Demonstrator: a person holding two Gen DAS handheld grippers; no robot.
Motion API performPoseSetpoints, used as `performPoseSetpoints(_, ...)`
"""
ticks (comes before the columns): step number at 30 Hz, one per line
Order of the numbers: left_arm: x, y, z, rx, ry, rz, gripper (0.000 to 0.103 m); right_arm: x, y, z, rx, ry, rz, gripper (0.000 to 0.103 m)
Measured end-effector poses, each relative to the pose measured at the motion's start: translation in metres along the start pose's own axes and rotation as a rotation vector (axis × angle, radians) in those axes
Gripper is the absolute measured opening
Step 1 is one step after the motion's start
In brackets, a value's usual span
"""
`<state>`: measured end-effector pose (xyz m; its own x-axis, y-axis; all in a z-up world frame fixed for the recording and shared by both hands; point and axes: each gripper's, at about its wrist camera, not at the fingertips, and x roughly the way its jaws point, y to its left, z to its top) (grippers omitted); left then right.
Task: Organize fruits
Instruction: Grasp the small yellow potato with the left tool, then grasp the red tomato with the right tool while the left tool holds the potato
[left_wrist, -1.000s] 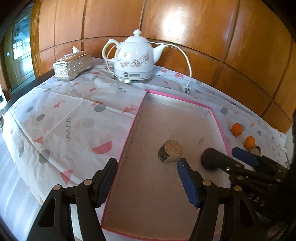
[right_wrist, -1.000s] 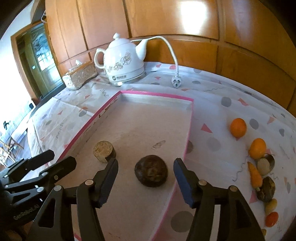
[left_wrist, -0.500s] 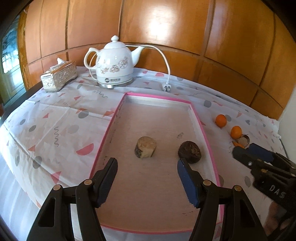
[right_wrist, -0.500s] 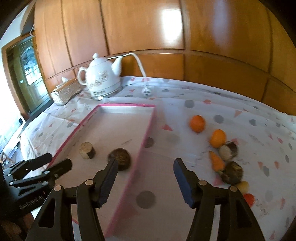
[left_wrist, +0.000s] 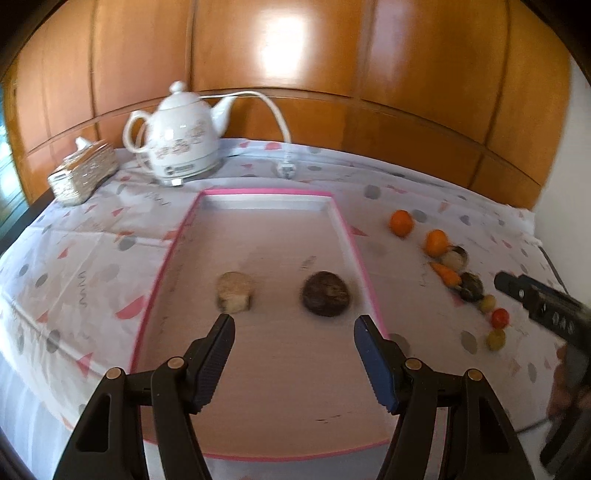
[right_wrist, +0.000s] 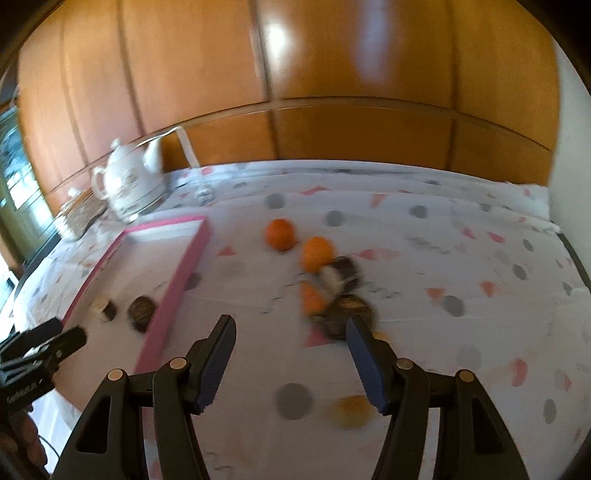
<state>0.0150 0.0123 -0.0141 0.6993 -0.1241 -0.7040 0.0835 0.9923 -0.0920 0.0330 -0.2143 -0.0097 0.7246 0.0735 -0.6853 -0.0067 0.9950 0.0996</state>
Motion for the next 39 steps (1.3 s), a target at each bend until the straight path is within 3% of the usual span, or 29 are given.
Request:
performPoseSetpoints(6, 0.004, -0.031, 0.003, 0.080, 0.011, -0.111, 0.068, -0.005, -0.062, -0.005, 0.103, 0.020, -0.124, 0.063)
performPoseSetpoints(11, 0.013, -0.067, 0.002, 0.162, 0.040, -0.224, 0.062, -0.008, -0.109, -0.018, 0.231, 0.046, -0.172, 0.049)
performPoseSetpoints(12, 0.015, -0.075, 0.001, 0.178, 0.047, -0.244, 0.060, -0.008, -0.114, -0.019, 0.243, 0.049, -0.175, 0.045)
performPoseSetpoints(17, 0.029, -0.121, -0.005, 0.279, 0.096, -0.357, 0.049, -0.005, -0.120, -0.024, 0.250, 0.073, -0.169, 0.045)
performPoseSetpoints(23, 0.041, -0.167, -0.013, 0.372, 0.132, -0.459, 0.049, 0.000, -0.124, -0.027, 0.254, 0.088, -0.154, 0.045)
performPoseSetpoints(30, 0.068, -0.212, -0.024, 0.454, 0.179, -0.465, 0.048, 0.000, -0.127, -0.028, 0.268, 0.087, -0.129, 0.045)
performPoseSetpoints(32, 0.080, -0.216, -0.028, 0.451, 0.205, -0.444, 0.026, 0.000, -0.130, -0.028, 0.279, 0.085, -0.121, 0.045)
performPoseSetpoints(39, 0.068, -0.187, -0.026, 0.389, 0.140, -0.393, 0.025, 0.008, -0.136, -0.036, 0.312, 0.107, -0.078, 0.045)
